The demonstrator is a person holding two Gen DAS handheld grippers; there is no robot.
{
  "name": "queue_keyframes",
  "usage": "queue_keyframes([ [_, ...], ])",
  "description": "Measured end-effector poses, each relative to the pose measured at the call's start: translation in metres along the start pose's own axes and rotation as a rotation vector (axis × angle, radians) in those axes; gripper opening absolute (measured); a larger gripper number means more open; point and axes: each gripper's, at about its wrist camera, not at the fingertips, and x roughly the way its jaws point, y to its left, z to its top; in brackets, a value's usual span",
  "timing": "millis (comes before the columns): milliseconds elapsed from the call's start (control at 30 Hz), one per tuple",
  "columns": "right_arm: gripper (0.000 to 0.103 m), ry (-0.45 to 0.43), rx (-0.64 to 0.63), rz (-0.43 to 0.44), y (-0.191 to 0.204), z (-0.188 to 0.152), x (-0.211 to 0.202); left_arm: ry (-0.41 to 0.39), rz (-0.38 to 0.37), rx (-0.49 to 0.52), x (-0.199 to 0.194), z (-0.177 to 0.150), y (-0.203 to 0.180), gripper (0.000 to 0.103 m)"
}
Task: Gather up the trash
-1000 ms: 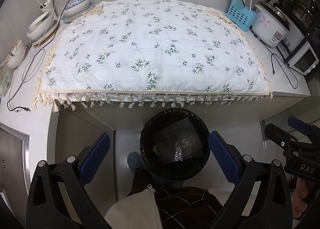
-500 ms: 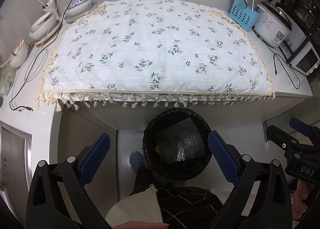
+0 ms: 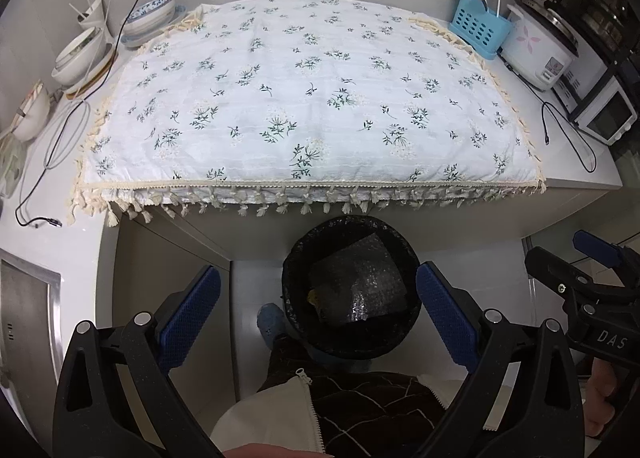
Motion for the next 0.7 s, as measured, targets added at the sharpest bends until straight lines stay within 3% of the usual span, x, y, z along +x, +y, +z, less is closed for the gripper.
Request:
queue_keyframes([
  [700, 0.095, -0.004, -0.006, 0.003, -0.0007, 0.0006, -0.0005, 0.004, -0.008, -0.022, -0.0007, 0.0006, 0.0019, 0.096],
])
